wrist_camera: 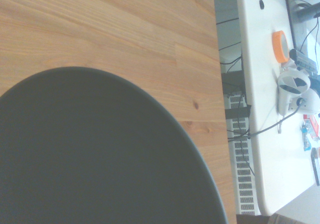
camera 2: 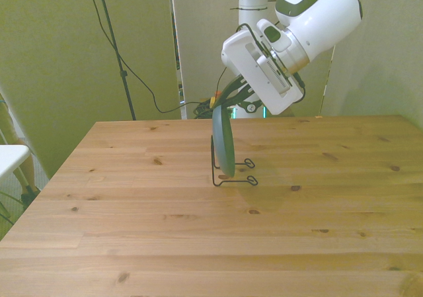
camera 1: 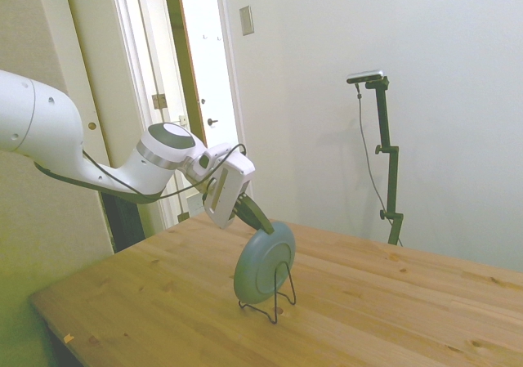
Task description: Load the plate
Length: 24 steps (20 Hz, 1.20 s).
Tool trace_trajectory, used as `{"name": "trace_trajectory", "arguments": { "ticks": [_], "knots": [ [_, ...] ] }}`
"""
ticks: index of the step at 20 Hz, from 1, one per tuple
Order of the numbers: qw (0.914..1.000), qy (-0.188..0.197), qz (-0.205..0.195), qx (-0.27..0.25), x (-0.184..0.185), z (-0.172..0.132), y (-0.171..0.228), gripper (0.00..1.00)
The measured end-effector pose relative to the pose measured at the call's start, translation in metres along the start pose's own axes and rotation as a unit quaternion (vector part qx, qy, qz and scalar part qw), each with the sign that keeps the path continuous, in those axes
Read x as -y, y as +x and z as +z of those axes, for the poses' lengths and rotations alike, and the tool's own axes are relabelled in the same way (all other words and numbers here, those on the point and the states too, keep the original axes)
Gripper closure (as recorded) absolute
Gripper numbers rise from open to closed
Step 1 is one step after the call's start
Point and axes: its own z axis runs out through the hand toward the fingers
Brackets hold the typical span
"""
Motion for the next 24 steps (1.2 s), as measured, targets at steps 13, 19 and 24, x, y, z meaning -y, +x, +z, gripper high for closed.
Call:
{"name": "trace_trajectory", "arguments": {
  "ticks": [13, 19, 24],
  "knots": [
    [0.9998, 0.014, 0.011, 0.004, 0.006, 0.01, -0.004, 0.0],
    [0.9976, 0.047, 0.033, 0.039, -0.004, -0.003, 0.0, 0.0],
    [0.9886, 0.12, 0.049, 0.076, -0.045, -0.048, 0.019, 0.0]
  ]
}}
